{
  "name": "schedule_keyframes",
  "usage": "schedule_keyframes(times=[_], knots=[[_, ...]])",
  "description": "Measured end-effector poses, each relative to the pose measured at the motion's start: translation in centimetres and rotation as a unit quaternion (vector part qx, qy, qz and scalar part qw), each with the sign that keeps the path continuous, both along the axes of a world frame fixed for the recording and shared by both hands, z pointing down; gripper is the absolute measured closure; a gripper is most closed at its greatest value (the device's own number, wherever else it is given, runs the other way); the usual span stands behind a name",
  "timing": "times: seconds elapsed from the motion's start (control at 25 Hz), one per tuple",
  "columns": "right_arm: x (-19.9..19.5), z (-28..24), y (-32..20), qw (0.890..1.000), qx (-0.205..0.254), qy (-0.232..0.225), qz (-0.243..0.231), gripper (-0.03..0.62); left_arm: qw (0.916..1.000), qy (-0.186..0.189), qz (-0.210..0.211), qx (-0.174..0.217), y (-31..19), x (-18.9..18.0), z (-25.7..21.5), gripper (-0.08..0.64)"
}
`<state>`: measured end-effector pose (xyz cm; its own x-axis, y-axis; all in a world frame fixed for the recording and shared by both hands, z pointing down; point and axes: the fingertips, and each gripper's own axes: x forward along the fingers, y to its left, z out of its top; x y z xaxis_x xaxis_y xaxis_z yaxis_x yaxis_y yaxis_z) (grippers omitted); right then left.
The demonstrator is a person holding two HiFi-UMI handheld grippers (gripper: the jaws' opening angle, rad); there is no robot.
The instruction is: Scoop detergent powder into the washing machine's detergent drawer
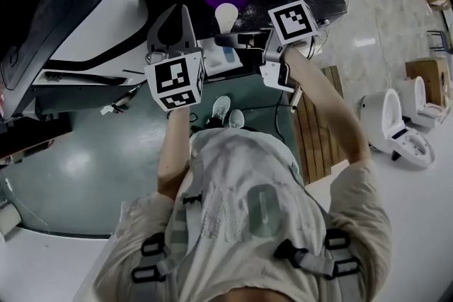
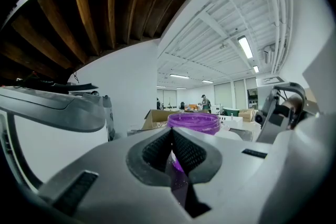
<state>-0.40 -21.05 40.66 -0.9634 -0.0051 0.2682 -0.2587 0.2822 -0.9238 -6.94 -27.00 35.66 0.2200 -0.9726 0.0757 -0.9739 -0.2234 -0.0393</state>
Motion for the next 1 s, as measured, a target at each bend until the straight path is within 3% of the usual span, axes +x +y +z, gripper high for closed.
schedule_keyframes(times=[0.24, 0.44, 0.6, 0.8, 0.92, 1.0], knots=[[-0.9, 3.6, 1.8, 0.997, 0.021, 0.06, -0.043, 0.586, 0.9999, 0.004, -0.009, -0.012, 0.3, -0.8, 1.2, 0.541], [-0.5, 7.0, 2.1, 0.983, 0.076, 0.147, -0.083, 0.586, 0.9995, 0.007, -0.02, -0.021, 0.3, -1.9, 2.1, 0.541], [0.1, 9.2, 2.4, 0.957, 0.13, 0.227, -0.124, 0.586, 0.999, 0.012, -0.03, -0.031, 0.5, -2.7, 3.1, 0.54], [0.6, 11.4, 2.1, 0.932, 0.174, 0.282, -0.151, 0.586, 0.9984, 0.016, -0.041, -0.035, 0.3, -3.6, 3.9, 0.54], [1.1, 12.1, 1.7, 0.903, 0.22, 0.325, -0.172, 0.586, 0.9979, 0.02, -0.049, -0.037, 0.3, -4.2, 4.4, 0.54], [1.5, 12.6, 1.6, 0.873, 0.262, 0.362, -0.194, 0.586, 0.9973, 0.024, -0.056, -0.041, 0.6, -4.5, 4.8, 0.54]])
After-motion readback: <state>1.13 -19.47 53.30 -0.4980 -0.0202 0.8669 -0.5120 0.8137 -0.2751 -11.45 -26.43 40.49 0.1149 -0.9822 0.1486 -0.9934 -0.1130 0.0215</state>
